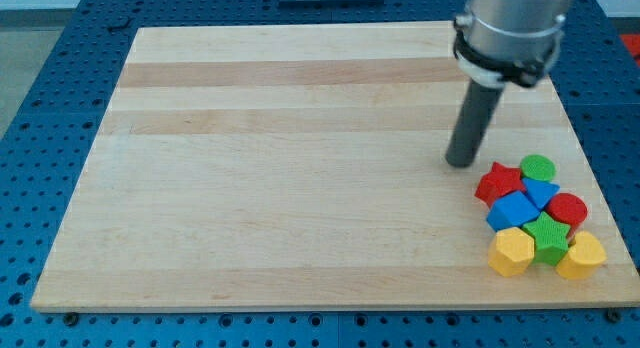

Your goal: Point your arm at the bottom right of the board

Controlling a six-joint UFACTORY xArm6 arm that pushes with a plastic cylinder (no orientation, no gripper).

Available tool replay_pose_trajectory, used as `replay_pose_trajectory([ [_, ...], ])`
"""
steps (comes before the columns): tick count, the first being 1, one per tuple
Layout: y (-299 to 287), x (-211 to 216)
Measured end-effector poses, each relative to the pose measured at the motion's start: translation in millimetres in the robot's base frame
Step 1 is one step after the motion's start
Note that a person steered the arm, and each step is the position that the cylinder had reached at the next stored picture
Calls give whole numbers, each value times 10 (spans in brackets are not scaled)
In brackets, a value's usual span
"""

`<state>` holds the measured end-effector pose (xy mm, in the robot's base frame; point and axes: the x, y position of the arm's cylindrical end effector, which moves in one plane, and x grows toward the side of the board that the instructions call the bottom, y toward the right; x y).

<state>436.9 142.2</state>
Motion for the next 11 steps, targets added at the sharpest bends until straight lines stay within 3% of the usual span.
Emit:
replay_pose_trajectory([
  [1,-78,-748],
  [2,403,-1273],
  [3,1128,-1436],
  [4,1875,-1126],
  [6,2033,-223],
  [9,1745,1177],
  [10,1358,1299],
  [11,735,1140],
])
